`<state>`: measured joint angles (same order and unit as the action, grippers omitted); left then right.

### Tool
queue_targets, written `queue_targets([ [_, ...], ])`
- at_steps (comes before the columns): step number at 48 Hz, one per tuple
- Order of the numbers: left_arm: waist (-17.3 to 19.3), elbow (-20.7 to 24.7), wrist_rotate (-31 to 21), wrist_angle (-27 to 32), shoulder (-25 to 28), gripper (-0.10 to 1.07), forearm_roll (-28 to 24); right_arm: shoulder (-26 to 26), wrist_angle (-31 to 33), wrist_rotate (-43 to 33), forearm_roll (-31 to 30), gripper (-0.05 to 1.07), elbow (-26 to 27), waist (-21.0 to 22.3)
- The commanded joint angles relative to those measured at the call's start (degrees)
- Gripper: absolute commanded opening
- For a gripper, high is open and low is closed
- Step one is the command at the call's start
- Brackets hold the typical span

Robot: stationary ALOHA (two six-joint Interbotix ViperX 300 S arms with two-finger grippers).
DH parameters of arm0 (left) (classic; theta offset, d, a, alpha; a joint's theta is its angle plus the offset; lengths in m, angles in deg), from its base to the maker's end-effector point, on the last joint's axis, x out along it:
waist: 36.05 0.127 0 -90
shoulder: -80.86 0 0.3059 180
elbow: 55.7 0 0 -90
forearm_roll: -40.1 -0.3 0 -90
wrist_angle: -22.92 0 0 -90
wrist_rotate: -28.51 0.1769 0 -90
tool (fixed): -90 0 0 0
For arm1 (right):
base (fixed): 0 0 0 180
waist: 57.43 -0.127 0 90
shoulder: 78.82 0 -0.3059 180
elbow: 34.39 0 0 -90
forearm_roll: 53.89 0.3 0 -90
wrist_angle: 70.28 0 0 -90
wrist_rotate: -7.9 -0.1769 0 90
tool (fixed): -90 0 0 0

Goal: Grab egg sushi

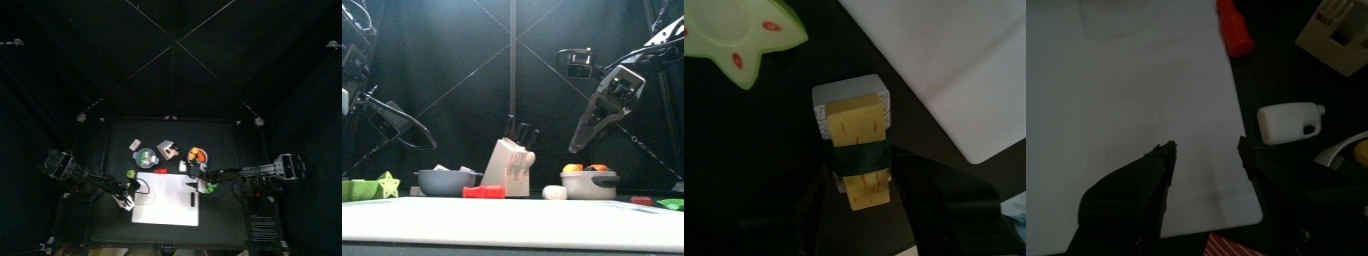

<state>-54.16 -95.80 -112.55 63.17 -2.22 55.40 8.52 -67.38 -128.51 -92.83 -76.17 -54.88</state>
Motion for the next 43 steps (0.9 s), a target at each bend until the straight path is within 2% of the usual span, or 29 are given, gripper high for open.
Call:
queue_targets([
  [1, 0.0, 1.1, 0.4, -0.3, -0.4, 0.63, -0.2, -0.7, 0.1, 0.0, 0.1, 0.88, 1.1, 0.1],
  [13, -0.3, 2.4, 1.4, 0.0, -4.6, 0.60, -3.0, -0.7, 1.1, -0.3, 0.2, 0.88, 1.2, 0.0],
  [30, 0.6, 3.1, 8.4, 0.0, -14.0, 0.60, -4.7, -0.8, 1.1, -0.3, 0.1, 0.88, 1.2, 0.0],
  [43, 1.0, 3.7, 9.1, -0.4, -14.9, 0.60, -5.4, -1.5, 1.7, 0.0, -0.1, 0.88, 1.8, -0.1],
])
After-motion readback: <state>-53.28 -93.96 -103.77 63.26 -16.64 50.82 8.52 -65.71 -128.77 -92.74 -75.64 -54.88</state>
